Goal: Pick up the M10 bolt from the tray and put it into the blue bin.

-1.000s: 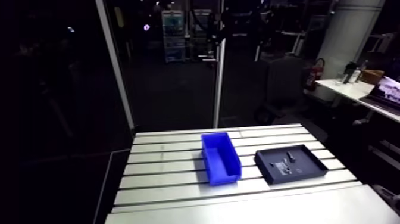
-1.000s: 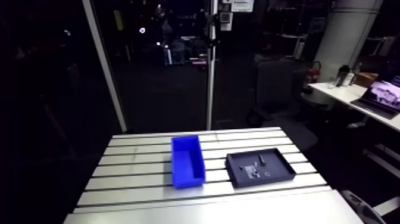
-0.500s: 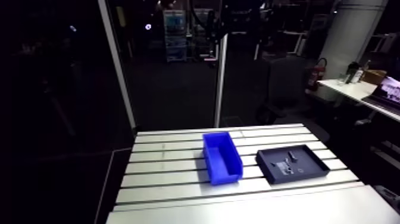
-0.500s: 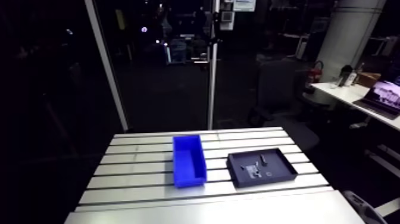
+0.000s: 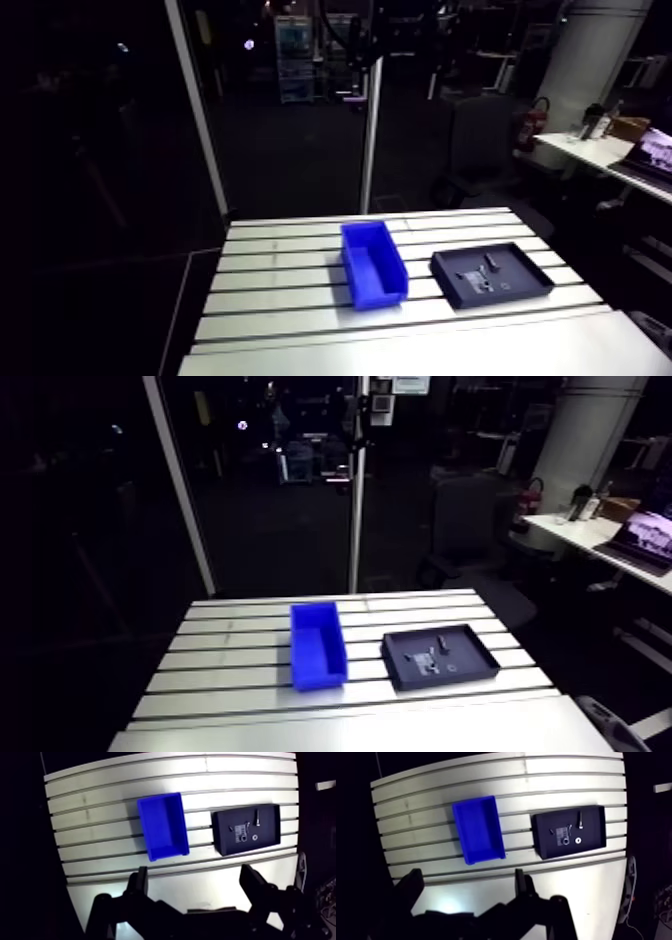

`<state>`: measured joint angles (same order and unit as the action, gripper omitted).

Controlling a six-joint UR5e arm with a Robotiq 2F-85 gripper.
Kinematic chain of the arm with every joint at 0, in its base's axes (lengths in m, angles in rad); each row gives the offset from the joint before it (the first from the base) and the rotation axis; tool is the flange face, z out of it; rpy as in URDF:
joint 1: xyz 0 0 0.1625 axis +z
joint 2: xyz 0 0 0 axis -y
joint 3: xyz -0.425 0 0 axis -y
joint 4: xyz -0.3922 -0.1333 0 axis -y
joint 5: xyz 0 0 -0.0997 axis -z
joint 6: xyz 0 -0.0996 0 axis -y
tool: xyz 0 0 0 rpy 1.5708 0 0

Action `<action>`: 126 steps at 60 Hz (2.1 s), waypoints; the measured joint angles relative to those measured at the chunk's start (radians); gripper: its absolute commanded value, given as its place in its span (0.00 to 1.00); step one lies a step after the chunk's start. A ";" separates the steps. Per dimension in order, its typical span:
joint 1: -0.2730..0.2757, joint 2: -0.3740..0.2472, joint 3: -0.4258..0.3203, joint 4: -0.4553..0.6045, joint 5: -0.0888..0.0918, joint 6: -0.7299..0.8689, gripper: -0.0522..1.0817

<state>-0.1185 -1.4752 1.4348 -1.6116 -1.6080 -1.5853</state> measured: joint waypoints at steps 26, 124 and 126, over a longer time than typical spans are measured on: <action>-0.030 0.002 0.004 0.000 -0.005 -0.076 0.05; -0.418 0.211 0.091 -0.216 0.063 -0.422 0.05; -0.420 0.216 0.097 -0.224 0.063 -0.422 0.05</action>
<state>-0.5384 -1.2595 1.5320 -1.8353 -1.5455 -2.0077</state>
